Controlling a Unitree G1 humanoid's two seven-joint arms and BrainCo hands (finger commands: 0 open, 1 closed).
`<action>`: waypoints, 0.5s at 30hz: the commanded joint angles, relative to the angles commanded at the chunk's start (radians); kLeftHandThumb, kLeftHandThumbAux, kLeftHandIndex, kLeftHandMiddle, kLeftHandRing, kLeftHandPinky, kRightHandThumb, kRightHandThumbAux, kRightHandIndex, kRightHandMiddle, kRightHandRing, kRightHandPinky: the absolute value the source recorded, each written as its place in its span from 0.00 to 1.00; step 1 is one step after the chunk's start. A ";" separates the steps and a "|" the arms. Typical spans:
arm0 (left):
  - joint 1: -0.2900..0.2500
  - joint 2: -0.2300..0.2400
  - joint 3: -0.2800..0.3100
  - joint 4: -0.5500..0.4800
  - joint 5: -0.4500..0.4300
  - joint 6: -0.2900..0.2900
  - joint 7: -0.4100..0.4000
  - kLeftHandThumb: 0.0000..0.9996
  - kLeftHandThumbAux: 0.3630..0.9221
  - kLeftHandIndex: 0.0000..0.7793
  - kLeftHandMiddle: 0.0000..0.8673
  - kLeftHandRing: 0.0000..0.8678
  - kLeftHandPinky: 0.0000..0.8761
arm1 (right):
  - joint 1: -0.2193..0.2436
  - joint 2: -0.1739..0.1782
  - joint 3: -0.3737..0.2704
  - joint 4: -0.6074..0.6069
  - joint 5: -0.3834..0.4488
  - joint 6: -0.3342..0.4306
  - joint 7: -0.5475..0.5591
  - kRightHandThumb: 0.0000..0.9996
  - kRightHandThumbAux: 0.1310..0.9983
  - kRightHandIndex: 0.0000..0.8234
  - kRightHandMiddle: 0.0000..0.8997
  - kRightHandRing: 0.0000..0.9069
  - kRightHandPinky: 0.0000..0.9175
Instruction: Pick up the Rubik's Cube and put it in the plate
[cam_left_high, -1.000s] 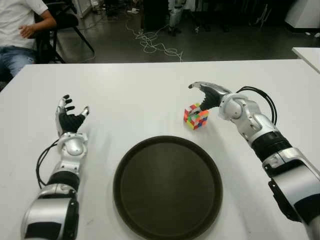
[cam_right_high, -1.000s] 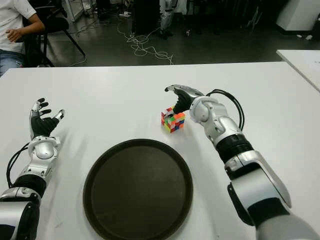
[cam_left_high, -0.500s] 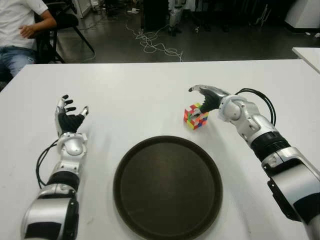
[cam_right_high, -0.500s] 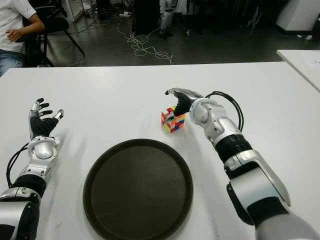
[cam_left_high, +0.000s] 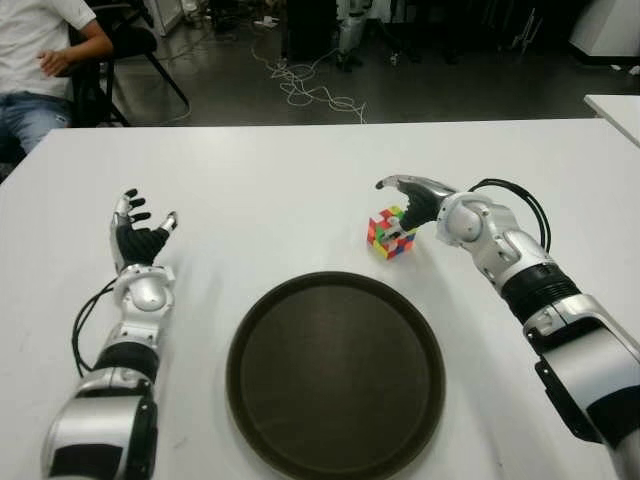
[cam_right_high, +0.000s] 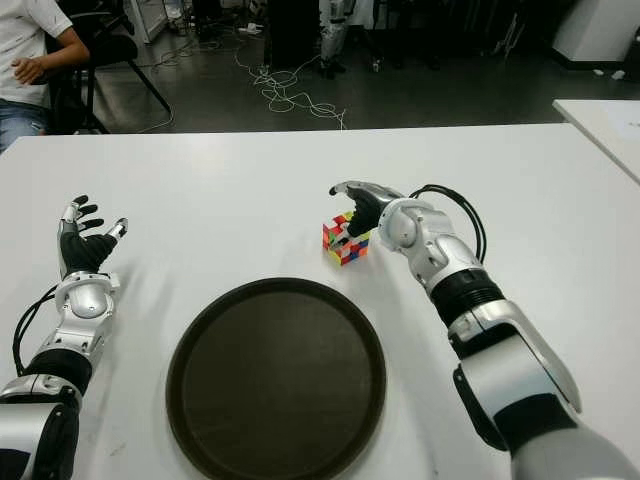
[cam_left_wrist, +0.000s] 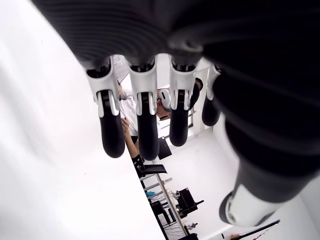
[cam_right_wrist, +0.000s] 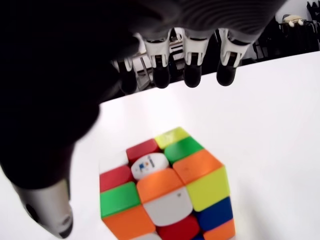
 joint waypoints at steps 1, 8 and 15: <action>0.000 0.000 0.000 0.000 0.000 0.000 0.001 0.10 0.68 0.19 0.24 0.28 0.34 | 0.001 -0.001 0.002 -0.001 -0.002 0.002 0.002 0.00 0.72 0.00 0.04 0.04 0.02; -0.001 0.000 -0.003 0.001 0.006 0.006 0.012 0.11 0.70 0.20 0.23 0.25 0.30 | 0.021 -0.001 0.011 -0.034 -0.011 0.042 0.005 0.00 0.72 0.00 0.04 0.04 0.01; -0.001 0.001 -0.006 0.001 0.011 0.010 0.016 0.11 0.69 0.22 0.23 0.24 0.29 | 0.029 0.001 0.014 -0.045 -0.009 0.065 0.006 0.00 0.70 0.00 0.04 0.04 0.00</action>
